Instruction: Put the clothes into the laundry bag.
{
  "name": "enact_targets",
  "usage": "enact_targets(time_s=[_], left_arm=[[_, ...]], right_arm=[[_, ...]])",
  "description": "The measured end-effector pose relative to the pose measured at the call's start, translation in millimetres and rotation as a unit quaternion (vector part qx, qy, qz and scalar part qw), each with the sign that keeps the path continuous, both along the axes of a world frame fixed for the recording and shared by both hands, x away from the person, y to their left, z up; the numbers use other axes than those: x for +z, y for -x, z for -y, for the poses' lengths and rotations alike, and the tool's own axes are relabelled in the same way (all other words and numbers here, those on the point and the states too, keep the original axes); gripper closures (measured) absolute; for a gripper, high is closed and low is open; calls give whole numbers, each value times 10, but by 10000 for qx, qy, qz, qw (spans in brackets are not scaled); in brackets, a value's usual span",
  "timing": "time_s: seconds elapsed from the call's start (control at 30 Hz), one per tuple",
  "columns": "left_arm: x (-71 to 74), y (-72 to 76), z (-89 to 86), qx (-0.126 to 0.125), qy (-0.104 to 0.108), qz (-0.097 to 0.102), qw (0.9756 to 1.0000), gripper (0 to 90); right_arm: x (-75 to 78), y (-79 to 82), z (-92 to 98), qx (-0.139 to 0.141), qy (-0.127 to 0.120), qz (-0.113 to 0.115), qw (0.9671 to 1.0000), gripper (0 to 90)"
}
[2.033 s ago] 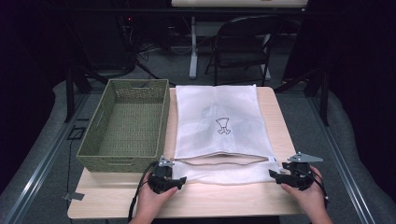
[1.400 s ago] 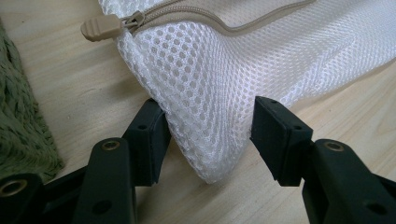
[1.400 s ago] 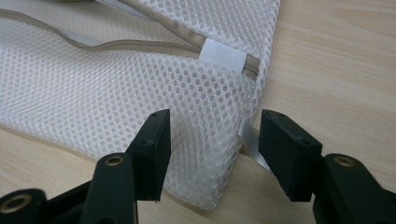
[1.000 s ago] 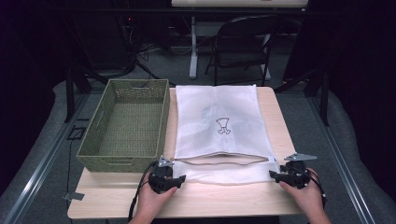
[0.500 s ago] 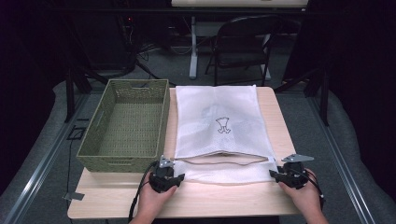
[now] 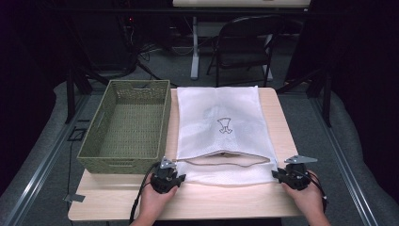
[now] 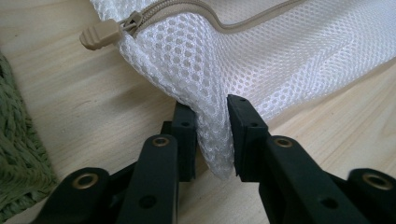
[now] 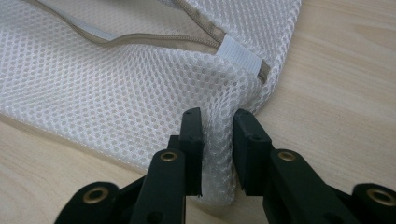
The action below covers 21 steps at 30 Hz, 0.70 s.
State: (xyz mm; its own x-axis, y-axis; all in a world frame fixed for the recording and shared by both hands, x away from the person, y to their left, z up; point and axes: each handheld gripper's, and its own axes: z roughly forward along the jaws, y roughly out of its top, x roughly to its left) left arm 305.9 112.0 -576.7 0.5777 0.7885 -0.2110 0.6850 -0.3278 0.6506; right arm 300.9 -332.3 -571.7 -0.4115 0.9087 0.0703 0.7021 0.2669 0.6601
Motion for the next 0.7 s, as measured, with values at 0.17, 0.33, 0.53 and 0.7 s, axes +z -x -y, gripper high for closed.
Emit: enact_targets(time_s=[0.17,0.33,0.53,0.7], left_arm=[[1,-10,-7,-56,12,-43,10000,788],[15,0,1,-44,-10,-32,10000,804],[24,3,5,-50,-10,3,10000,818],[54,17,10,-83,-73,59,9999,826]], right_arm=[[6,-8,-8,-29,-20,13,10000,786],[15,-13,-14,62,-2,32,10000,817],[29,-11,-14,89,14,43,10000,832],[62,4,-11,153,9,104,9998,840]])
